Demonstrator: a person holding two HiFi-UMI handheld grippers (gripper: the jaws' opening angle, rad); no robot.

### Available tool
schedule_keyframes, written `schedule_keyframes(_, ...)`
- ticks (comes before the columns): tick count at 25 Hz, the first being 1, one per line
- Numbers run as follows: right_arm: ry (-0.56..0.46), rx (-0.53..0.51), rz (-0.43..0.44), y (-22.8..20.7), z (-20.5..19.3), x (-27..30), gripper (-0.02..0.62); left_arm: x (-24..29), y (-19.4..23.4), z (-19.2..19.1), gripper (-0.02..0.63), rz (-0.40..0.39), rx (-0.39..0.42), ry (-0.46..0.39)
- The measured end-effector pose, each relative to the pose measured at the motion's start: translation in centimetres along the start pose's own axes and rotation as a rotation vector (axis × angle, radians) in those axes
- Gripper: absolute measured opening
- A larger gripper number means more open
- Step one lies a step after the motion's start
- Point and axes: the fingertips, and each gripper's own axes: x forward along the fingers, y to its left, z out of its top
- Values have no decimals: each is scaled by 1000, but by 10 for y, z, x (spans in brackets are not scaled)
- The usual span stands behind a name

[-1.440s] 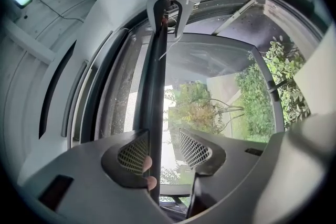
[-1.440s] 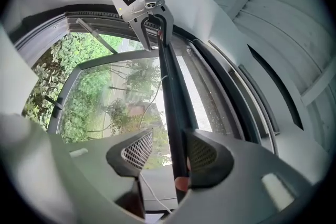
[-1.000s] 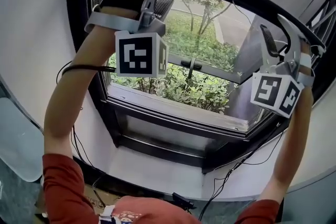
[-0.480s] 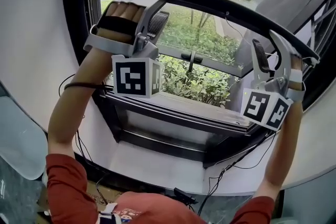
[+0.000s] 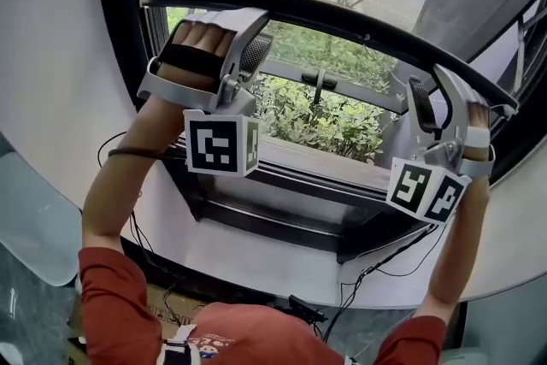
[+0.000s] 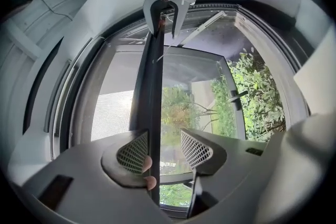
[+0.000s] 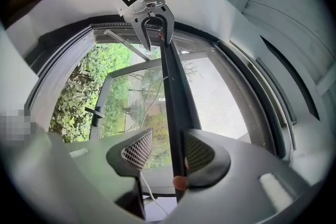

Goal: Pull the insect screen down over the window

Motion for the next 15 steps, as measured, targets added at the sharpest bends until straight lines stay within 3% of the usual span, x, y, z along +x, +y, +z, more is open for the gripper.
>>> schedule_keyframes(4,-1,22,41,14,-2,-5,189,-5,-12,2,192,-43,-6,-8)
schedule_keyframes(11,-12,43,68,74,-5,-25,189,-25,-73,4,192,-66,-19,-23)
schedule_keyframes(15,5,80,132,94,-5,-34,189,-34,-92,6,192,-110,-14,-24)
